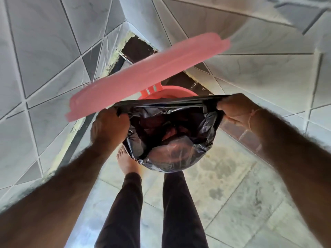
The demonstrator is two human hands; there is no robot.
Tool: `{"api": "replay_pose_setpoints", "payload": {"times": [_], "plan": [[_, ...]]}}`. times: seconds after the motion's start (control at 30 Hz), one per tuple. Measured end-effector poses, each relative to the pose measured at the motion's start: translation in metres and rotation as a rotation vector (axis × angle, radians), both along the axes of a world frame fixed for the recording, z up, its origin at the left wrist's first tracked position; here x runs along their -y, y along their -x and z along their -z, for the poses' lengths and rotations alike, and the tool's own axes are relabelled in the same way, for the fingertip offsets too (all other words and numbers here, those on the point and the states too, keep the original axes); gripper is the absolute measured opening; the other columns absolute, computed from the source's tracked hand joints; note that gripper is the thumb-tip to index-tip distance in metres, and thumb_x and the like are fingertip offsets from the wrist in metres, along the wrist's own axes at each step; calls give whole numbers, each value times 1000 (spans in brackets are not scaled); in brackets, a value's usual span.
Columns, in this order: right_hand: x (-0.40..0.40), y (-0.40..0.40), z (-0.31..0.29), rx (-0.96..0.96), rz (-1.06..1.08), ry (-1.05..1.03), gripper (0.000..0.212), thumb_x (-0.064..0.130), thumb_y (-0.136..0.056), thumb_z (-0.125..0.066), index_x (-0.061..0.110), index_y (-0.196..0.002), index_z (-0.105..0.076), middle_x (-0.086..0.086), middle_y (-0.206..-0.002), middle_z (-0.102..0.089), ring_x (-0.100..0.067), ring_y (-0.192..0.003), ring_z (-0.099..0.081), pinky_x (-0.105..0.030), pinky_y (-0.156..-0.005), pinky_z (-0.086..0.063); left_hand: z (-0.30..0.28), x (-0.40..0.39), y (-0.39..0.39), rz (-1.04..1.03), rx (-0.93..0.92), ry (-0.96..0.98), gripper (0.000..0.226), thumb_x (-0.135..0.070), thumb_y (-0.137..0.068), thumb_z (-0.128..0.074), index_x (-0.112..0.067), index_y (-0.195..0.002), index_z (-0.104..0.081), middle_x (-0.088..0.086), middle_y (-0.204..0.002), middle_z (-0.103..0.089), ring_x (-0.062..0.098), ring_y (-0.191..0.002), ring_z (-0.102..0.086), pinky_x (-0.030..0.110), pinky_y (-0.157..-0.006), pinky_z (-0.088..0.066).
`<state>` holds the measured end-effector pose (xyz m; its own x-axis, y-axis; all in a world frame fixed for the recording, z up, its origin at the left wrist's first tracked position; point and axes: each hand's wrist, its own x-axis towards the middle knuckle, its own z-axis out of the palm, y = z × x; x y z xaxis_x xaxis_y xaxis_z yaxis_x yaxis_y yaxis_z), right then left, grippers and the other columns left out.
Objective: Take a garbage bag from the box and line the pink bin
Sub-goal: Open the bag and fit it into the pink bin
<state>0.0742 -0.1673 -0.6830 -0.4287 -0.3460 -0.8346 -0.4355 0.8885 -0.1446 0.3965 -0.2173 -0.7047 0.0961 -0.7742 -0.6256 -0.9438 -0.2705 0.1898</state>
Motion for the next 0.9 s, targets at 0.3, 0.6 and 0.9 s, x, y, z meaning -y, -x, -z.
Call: {"api": "replay_pose_setpoints", "payload": {"times": [0.3, 0.6, 0.9], "plan": [[53, -38, 22, -3, -123, 311, 34, 23, -85, -58, 7, -112, -69, -17, -112, -70, -34, -106, -64, -37, -90, -52, 10, 8, 29, -219, -83, -7, 55, -48, -75, -40, -8, -105, -63, 19, -100, -68, 41, -90, -63, 41, -80, -54], [20, -14, 42, 61, -196, 144, 28, 26, -96, -47, 18, -70, -54, -12, -76, -53, -21, -81, -49, -30, -66, -35, 17, 24, 22, -138, -18, -57, 53, -43, -88, -36, -2, -107, -63, 29, -111, -64, 45, -100, -60, 43, -85, -48], [-39, -11, 70, 258, 512, 124, 54, 61, -79, -57, 12, -101, -68, -10, -93, -71, -25, -85, -63, -34, -71, -48, 31, 7, -2, -596, -439, -494, 46, -56, -89, -45, -16, -99, -66, 5, -94, -68, 24, -84, -65, 38, -77, -51]]}}
